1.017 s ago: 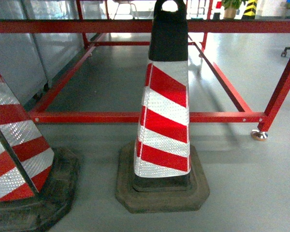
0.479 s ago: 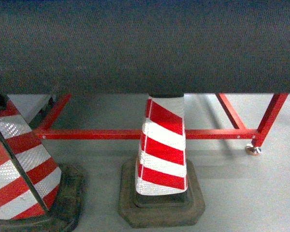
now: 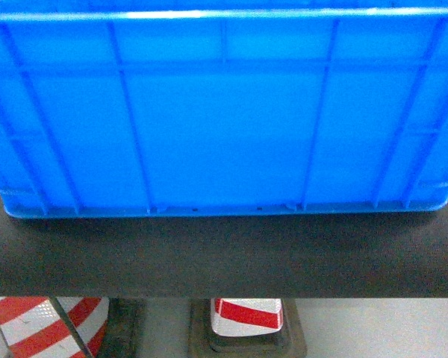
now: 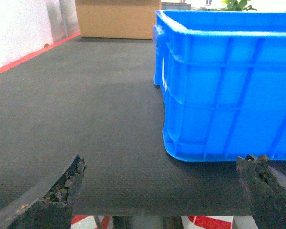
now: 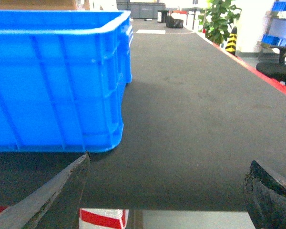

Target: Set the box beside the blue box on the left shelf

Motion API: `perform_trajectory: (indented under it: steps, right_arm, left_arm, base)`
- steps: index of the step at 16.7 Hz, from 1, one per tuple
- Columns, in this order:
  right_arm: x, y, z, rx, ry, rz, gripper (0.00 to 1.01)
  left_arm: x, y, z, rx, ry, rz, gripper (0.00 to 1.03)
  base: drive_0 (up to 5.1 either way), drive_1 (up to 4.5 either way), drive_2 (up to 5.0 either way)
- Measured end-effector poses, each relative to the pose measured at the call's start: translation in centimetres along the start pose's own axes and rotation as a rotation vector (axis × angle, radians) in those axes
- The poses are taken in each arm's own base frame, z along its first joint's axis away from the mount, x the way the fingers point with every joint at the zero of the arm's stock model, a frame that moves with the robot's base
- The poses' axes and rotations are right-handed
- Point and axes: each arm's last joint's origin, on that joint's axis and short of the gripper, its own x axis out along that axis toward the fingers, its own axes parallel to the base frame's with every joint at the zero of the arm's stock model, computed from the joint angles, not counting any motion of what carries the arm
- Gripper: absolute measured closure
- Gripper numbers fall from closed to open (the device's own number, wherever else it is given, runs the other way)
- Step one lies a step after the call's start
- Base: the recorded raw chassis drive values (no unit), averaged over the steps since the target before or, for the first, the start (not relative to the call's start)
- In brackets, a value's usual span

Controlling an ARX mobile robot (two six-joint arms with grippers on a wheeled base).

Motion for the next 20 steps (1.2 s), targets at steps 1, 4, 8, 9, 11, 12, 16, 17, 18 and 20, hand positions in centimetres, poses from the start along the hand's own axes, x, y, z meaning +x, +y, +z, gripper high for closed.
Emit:
perform_trajectory:
  steps: [1,4,8,9,11,12,16,17,18,20]
  right_arm:
    - [0.00,0.00,-0.02,0.000,0.002,0.000,0.03]
    - [0.00,0.00,0.00,0.000,0.000,0.000,0.03]
    - [0.00,0.00,-0.01,0.000,0.002,0.000,0.03]
    - [0.00,0.00,-0.01,0.000,0.002,0.000,0.03]
    - [0.00,0.00,-0.01,0.000,0.001,0.000,0.03]
    - [0.00,0.00,-0.01,0.000,0.001,0.000,0.03]
    - [0.00,0.00,-0.01,0.000,0.001,0.000,0.03]
    - [0.00,0.00,-0.01,0.000,0.001,0.000,0.03]
    - [0.00,0.00,-0.01,0.000,0.001,0.000,0.03]
    - [0.00,0.00,-0.01,0.000,0.001,0.000,0.03]
  left_arm:
    - [0.00,0.00,-0.01,0.001,0.001,-0.001,0.05]
    - [0.00,0.00,0.00,-0.001,0.000,0.000,0.05]
    - [0.00,0.00,-0.03,0.000,0.004,0.000,0.05]
    - [0.00,0.00,0.04,0.000,-0.003,0.000,0.05]
    - [0.00,0.00,0.01,0.000,0.000,0.000,0.05]
    - [0.00,0.00,0.01,0.000,0.000,0.000,0.05]
    - [0.00,0.00,0.01,0.000,0.000,0.000,0.05]
    - [0.00,0.00,0.01,0.000,0.000,0.000,0.05]
    - [0.00,0.00,0.01,0.000,0.000,0.000,0.05]
    - [0.00,0.00,0.01,0.000,0.000,0.000,0.05]
  base:
    - [0.0,0.00,0.0]
    - [0.0,0.00,0.0]
    - [0.0,0.00,0.0]
    - [0.0,0.00,0.0]
    - [0.0,0.00,0.0]
    - [0.0,0.00,0.0]
    - [0.0,0.00,0.0]
    - [0.0,0.00,0.0]
    - [0.0,0.00,0.0]
    - [0.0,0.00,0.0]
